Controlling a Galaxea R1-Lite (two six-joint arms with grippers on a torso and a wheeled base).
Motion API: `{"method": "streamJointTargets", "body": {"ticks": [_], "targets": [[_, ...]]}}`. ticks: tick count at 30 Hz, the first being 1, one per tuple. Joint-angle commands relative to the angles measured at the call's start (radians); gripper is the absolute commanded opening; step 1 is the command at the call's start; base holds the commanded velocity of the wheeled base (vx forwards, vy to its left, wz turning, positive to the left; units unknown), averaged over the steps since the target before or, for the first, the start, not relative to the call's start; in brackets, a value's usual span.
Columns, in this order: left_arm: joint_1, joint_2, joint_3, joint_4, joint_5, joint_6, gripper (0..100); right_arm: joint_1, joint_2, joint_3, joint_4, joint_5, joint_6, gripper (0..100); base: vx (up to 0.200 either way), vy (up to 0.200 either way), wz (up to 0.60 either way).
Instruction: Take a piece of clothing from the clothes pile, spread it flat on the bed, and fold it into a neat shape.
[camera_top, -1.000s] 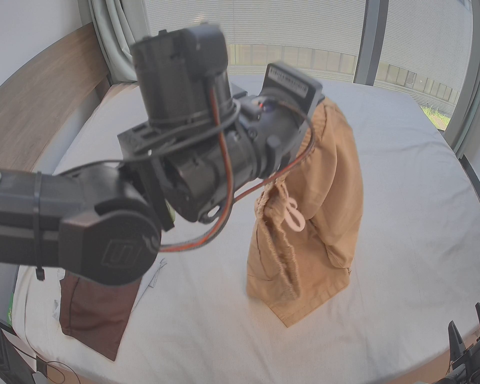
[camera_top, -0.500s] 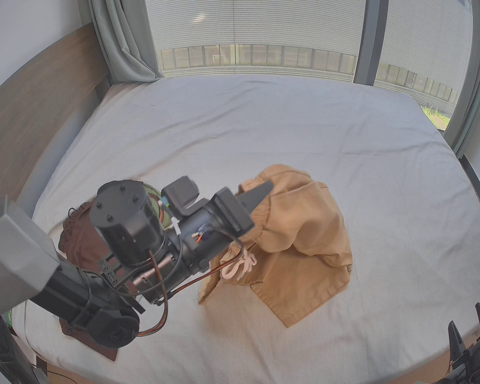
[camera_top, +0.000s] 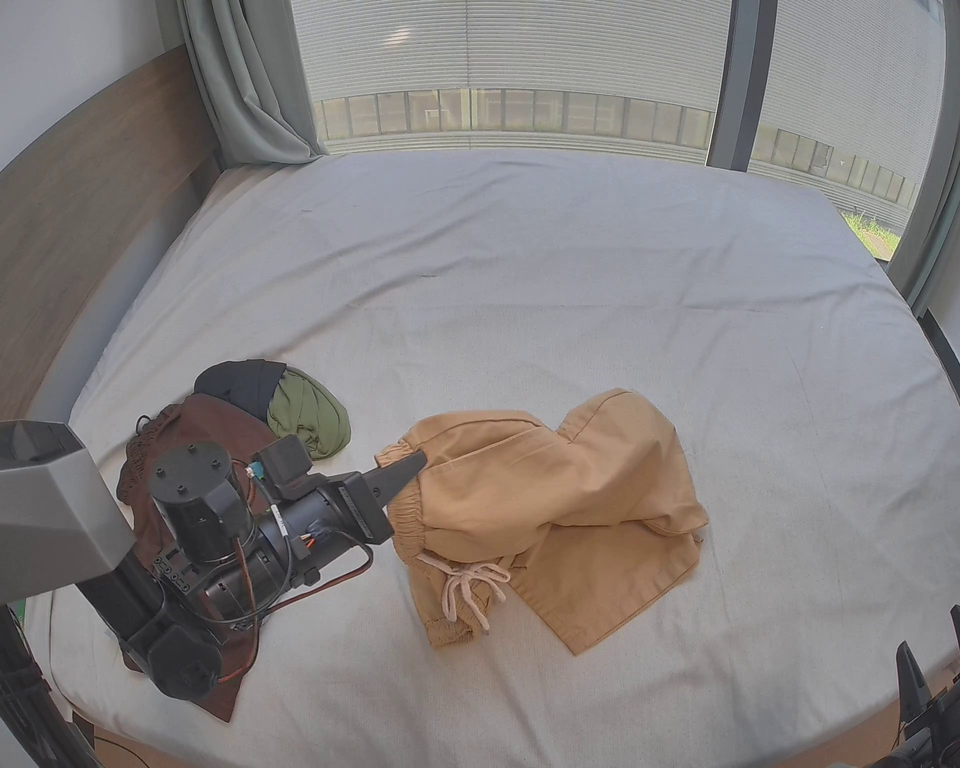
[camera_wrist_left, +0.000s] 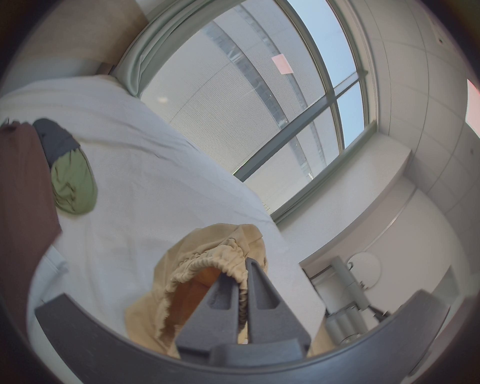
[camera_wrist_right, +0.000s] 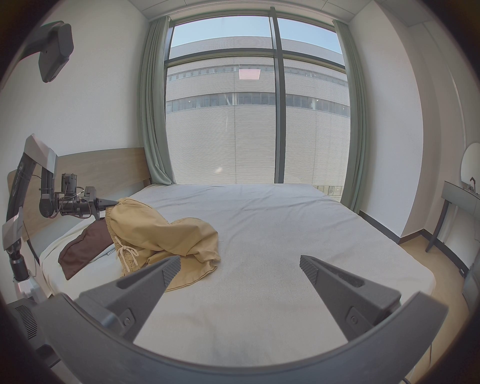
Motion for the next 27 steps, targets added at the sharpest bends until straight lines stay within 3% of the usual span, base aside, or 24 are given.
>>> {"method": "streamJointTargets", "body": {"ticks": [1,6,8,10,12,27], "targets": [[0.08,0.035,0.033,-0.002,-0.027,0.093,0,0.001,-0.004,0.016,0.0,0.0,0.0,100,0.0,0.0,0.0],[0.172,0.084,0.042,-0.002,-0.1,0.33,0,0.001,-0.004,0.016,0.0,0.0,0.0,100,0.0,0.0,0.0],[0.183,0.092,0.042,-0.002,-0.111,0.367,0,0.001,-0.004,0.016,0.0,0.0,0.0,100,0.0,0.0,0.0],[0.226,0.121,0.036,-0.004,-0.168,0.495,0,0.001,-0.004,0.016,0.0,0.0,0.0,100,0.0,0.0,0.0],[0.241,0.135,0.025,-0.004,-0.215,0.551,0,0.001,-0.004,0.016,0.0,0.0,0.0,100,0.0,0.0,0.0],[0.287,0.149,-0.058,-0.004,-0.289,0.567,0,-0.001,-0.004,0.016,0.0,0.0,0.0,100,0.0,0.0,0.0]]}}
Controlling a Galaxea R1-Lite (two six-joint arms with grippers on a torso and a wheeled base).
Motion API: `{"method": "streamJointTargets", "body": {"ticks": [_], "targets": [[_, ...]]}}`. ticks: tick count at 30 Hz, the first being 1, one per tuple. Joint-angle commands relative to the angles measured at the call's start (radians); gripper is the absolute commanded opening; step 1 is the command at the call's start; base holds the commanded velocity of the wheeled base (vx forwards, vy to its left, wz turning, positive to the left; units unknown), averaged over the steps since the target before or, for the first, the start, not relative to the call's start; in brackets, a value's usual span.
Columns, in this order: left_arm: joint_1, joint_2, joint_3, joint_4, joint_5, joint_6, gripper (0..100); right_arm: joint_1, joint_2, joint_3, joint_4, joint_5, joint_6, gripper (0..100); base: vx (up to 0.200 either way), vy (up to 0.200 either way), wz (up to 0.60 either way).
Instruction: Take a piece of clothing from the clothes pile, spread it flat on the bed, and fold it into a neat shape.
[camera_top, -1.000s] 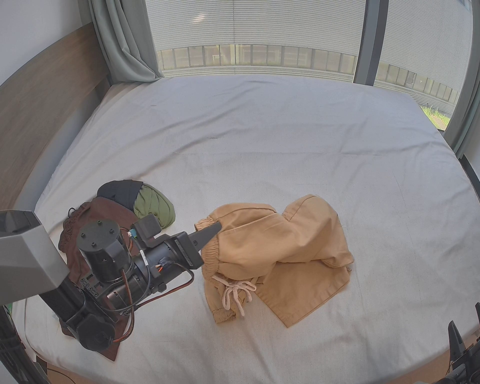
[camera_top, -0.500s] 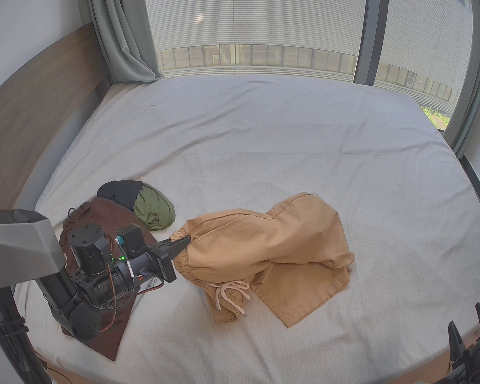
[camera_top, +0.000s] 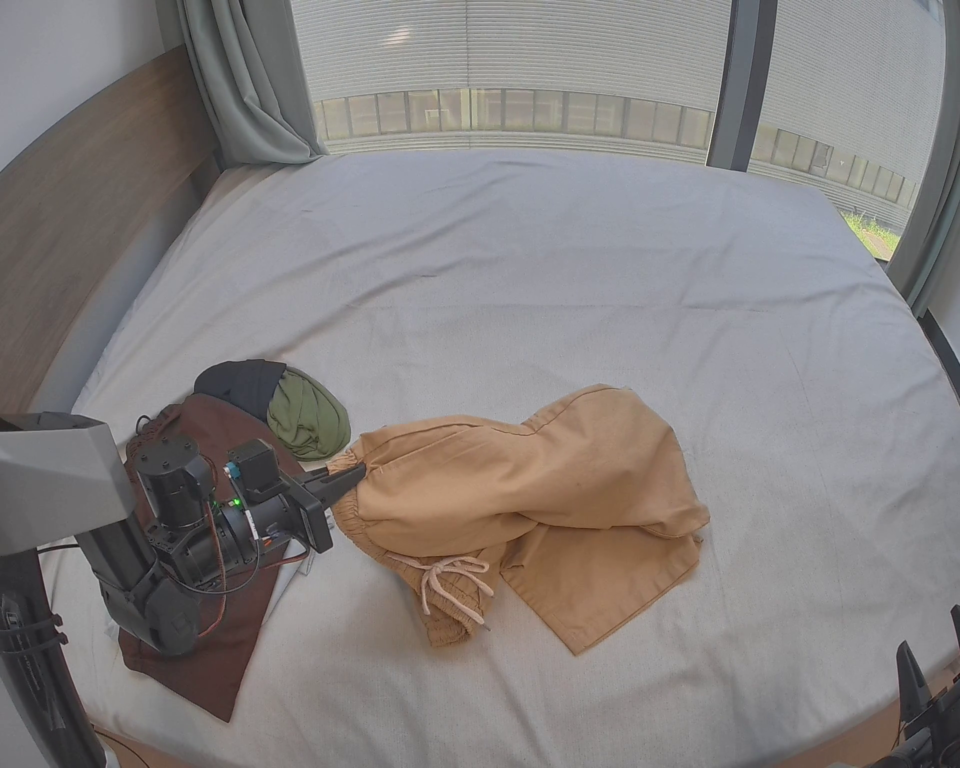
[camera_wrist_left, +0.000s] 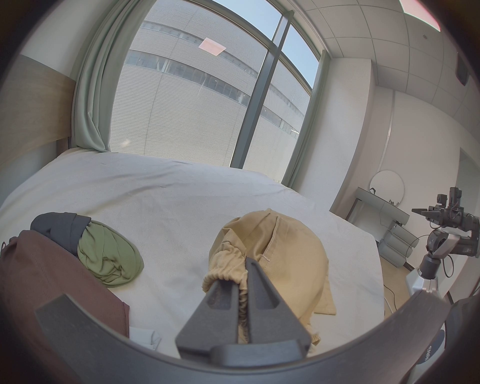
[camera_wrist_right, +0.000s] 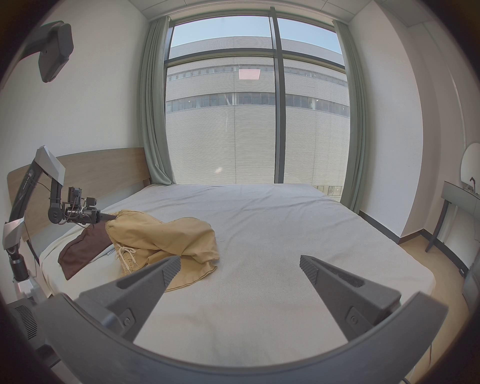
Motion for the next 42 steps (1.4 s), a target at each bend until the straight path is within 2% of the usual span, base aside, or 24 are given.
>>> {"method": "streamJointTargets", "body": {"ticks": [1,20,23,25,28,32,42], "targets": [[0.01,0.009,-0.012,-0.001,0.0,0.002,0,0.001,-0.004,0.016,0.0,0.001,0.001,100,0.0,0.0,0.0],[0.004,0.015,-0.003,-0.001,0.003,0.002,0,0.0,-0.004,0.018,-0.003,0.013,-0.008,100,0.0,0.0,0.0],[0.004,0.013,-0.003,-0.001,0.003,-0.006,0,-0.003,-0.01,-0.018,-0.077,0.033,-0.015,100,0.0,0.0,0.0],[0.004,0.013,-0.008,-0.001,0.003,-0.007,0,-0.013,0.045,-0.127,-0.144,0.045,-0.015,100,0.0,0.0,0.0],[0.004,0.012,-0.009,-0.001,0.003,-0.009,0,-0.017,0.169,-0.246,-0.148,0.05,-0.015,100,0.0,0.0,0.0],[0.005,0.015,-0.016,-0.001,0.003,-0.011,0,-0.013,0.274,-0.277,-0.151,0.058,-0.013,100,0.0,0.0,0.0],[0.007,0.02,-0.019,-0.001,0.003,-0.011,0,-0.017,0.528,-0.343,-0.154,0.131,-0.011,100,0.0,0.0,0.0]]}}
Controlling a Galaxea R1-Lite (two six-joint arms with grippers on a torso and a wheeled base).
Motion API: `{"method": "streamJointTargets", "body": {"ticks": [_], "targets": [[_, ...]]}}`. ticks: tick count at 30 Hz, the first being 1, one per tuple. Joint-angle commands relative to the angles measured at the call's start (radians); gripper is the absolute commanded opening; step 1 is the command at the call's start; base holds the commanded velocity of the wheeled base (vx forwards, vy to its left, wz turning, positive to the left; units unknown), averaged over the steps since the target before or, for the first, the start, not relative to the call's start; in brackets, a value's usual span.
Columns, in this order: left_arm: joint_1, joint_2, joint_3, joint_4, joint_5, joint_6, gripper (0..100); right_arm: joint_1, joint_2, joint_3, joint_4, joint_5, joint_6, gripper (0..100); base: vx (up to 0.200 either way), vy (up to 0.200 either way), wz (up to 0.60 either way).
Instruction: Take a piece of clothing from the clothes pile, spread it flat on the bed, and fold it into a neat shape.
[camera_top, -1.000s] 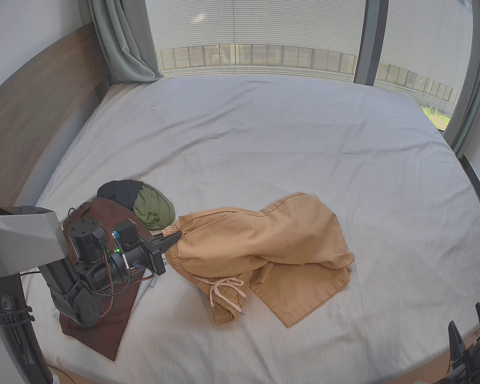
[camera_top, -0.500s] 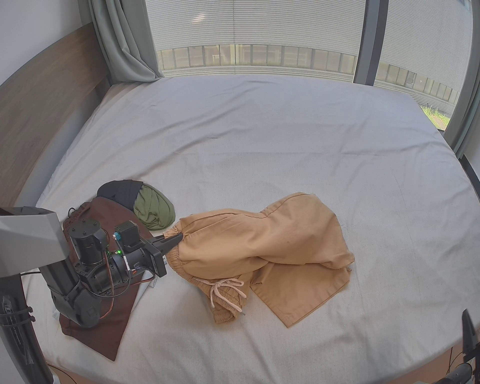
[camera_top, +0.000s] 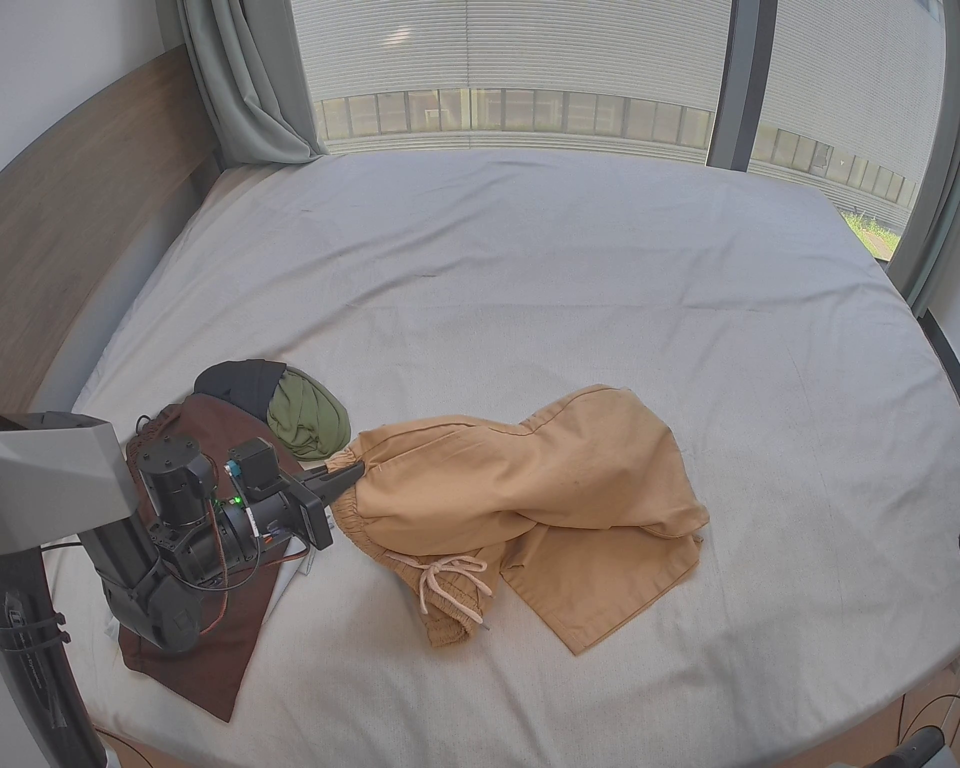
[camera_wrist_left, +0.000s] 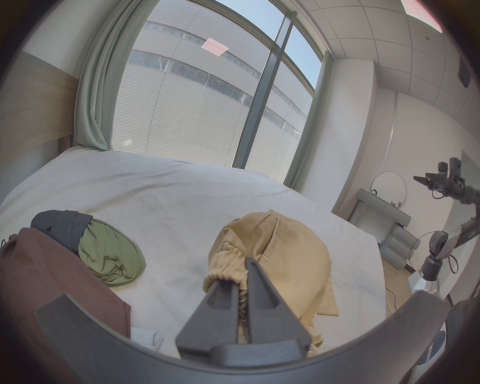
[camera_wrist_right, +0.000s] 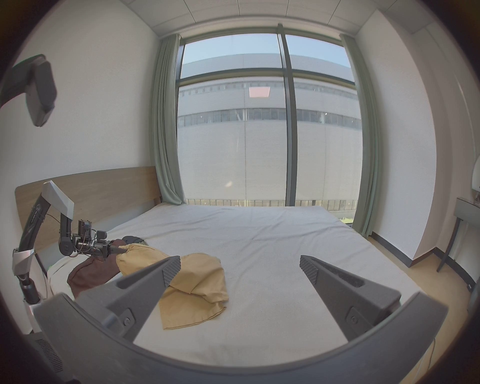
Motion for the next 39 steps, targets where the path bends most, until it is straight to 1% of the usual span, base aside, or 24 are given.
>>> {"method": "streamJointTargets", "body": {"ticks": [1,3,4,8,15,24,27,28,32,34,39], "targets": [[0.0,0.005,-0.002,-0.001,0.0,-0.001,0,-0.002,0.19,-0.059,-0.007,0.031,0.0,100,0.0,0.0,0.0],[0.0,0.007,-0.004,-0.001,0.0,-0.001,0,0.002,0.216,-0.073,-0.007,0.043,0.0,100,0.0,0.0,0.0],[0.0,0.01,-0.004,-0.001,0.0,-0.001,0,0.003,0.254,-0.093,-0.006,0.067,0.0,100,0.0,0.0,0.0],[0.002,0.013,-0.002,-0.001,0.0,-0.001,0,0.003,0.325,-0.114,-0.007,0.101,0.007,100,0.0,0.0,0.0],[0.002,0.013,0.005,-0.001,-0.002,-0.001,0,-0.002,0.431,-0.153,-0.01,0.11,0.007,100,0.0,0.0,0.0],[0.0,0.014,-0.001,-0.001,-0.002,-0.001,0,0.002,0.539,-0.151,-0.012,0.115,0.007,100,0.0,0.0,0.0],[0.002,0.011,-0.002,-0.001,-0.002,-0.001,0,0.005,0.584,-0.136,-0.013,0.144,0.01,100,0.0,0.0,0.0],[0.002,0.011,-0.002,-0.001,-0.002,-0.001,0,0.005,0.584,-0.136,-0.013,0.144,0.01,100,0.0,0.0,0.0],[0.002,0.014,-0.01,-0.001,-0.003,-0.008,0,0.0,0.639,-0.11,-0.012,0.268,0.019,100,0.0,0.0,0.0],[0.002,0.013,-0.01,-0.001,-0.003,-0.008,0,-0.008,0.667,-0.108,-0.013,0.314,0.039,100,0.0,0.0,0.0],[0.002,0.008,-0.016,-0.001,-0.003,-0.01,0,-0.021,0.75,-0.119,-0.059,0.343,0.054,100,0.0,0.0,0.0]]}}
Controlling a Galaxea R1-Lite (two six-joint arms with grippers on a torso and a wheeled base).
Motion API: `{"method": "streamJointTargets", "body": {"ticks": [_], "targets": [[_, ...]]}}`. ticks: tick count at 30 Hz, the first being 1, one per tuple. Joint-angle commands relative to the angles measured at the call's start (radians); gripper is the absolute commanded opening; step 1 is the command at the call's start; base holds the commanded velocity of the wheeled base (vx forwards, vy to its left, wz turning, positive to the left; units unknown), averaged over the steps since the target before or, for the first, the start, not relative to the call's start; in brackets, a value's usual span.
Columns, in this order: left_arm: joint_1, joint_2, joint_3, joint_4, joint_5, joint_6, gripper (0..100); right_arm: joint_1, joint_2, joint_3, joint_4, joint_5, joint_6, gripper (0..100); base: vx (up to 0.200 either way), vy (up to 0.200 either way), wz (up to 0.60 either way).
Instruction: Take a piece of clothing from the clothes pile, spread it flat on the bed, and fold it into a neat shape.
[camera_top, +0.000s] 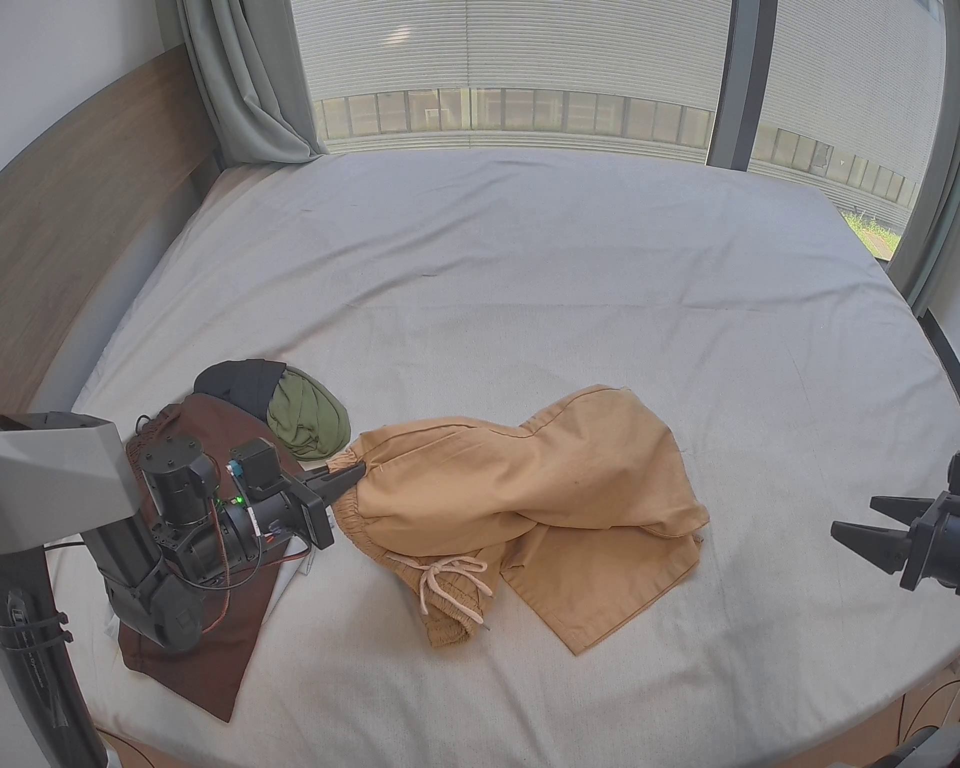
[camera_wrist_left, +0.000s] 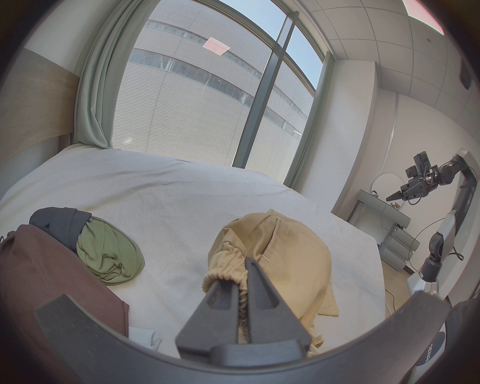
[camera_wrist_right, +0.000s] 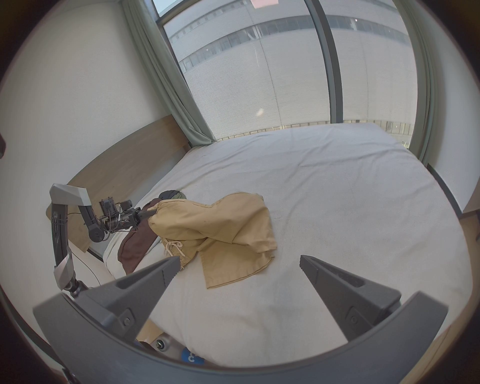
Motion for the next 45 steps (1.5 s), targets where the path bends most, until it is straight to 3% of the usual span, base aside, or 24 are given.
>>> {"method": "streamJointTargets", "body": {"ticks": [1,7,12,19,27,36,45], "targets": [[0.0,-0.001,-0.012,-0.001,0.0,-0.001,0,-0.01,0.113,-0.004,-0.047,0.026,0.013,100,0.0,0.0,0.0],[0.001,0.006,-0.035,-0.001,0.0,-0.003,0,0.013,0.198,-0.042,-0.1,0.105,0.053,100,0.0,0.0,0.0],[0.0,0.003,-0.055,-0.001,0.002,-0.032,0,0.025,0.307,-0.117,-0.101,0.109,0.059,100,0.0,0.0,0.0],[0.01,0.0,-0.059,-0.001,0.008,-0.046,0,0.022,0.353,-0.083,-0.185,0.152,0.09,100,0.0,0.0,0.0],[0.007,0.008,-0.078,-0.001,0.013,-0.053,0,0.016,0.405,-0.103,-0.346,0.155,0.276,100,0.0,0.0,0.0],[0.007,0.023,-0.095,-0.001,0.013,-0.055,0,0.022,0.693,-0.096,-0.609,0.147,0.283,100,0.0,0.0,0.0],[0.007,0.025,-0.105,-0.001,0.013,-0.056,0,0.022,0.775,-0.119,-0.715,0.144,0.323,100,0.0,0.0,0.0]]}}
